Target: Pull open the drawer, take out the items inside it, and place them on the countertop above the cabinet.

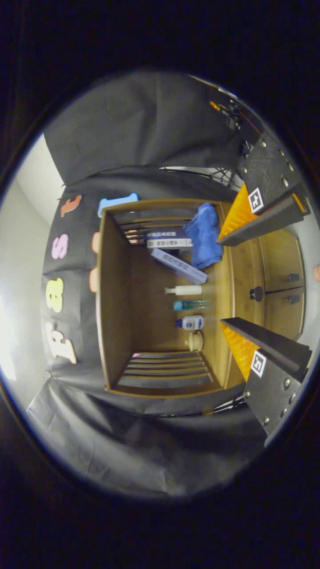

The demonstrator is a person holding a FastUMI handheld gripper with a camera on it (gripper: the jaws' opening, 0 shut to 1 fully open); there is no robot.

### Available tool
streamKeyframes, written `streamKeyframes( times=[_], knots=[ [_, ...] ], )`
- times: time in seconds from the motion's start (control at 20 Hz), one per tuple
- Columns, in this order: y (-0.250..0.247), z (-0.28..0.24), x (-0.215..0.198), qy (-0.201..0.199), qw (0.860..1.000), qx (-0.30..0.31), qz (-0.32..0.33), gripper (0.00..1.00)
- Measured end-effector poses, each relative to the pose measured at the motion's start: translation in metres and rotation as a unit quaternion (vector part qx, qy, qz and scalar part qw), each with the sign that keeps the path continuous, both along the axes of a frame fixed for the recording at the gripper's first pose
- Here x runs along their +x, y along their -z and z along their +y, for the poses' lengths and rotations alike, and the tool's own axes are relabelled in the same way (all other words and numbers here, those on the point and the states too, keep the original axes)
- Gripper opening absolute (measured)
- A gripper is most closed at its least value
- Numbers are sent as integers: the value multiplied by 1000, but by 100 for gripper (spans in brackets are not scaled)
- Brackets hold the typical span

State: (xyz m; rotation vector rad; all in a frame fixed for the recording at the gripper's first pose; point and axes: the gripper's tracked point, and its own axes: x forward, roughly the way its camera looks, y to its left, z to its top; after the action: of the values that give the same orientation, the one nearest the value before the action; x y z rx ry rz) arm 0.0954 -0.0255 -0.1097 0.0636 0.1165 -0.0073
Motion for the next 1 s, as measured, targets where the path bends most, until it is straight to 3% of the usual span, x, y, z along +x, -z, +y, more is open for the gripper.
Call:
streamKeyframes(
  times=[0.15, 0.5, 0.85, 1.0],
  knots=[
    [47, -2, 31, 10, 1000, -2, 26, 96],
    [137, 22, 63, -23, 997, -24, 66, 97],
    [176, 38, 93, -38, 995, -25, 89, 97],
    [185, 46, 119, -40, 995, -10, 87, 79]
  ],
)
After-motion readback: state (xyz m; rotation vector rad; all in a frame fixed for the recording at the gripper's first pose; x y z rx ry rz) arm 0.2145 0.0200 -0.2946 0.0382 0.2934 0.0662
